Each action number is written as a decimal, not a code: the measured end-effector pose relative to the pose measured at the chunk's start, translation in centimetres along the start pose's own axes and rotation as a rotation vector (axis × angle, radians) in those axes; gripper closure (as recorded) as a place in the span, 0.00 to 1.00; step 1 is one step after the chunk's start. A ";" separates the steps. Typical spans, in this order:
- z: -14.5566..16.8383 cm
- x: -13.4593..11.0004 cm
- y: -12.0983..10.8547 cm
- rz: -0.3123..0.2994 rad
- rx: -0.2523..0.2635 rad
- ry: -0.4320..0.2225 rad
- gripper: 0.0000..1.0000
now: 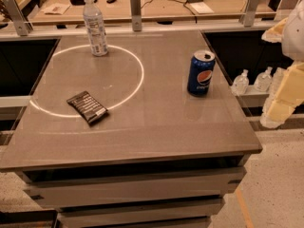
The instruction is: Knock blue plastic bottle over
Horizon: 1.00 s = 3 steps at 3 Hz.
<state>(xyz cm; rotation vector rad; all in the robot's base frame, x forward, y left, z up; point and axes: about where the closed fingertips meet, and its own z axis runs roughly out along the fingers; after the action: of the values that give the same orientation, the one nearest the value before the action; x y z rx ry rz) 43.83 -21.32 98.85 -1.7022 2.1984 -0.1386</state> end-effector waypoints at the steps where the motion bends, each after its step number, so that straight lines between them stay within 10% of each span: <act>1: 0.0 0.0 0.0 0.000 0.000 -0.001 0.00; 3: 0.6 -4.2 -1.8 -0.004 -0.020 -0.111 0.00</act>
Offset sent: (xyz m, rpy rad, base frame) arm 0.0110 0.0176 0.0081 0.0439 -0.0132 0.0119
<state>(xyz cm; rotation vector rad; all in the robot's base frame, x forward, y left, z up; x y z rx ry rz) 46.53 -17.70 99.77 -1.6827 2.1221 -0.0227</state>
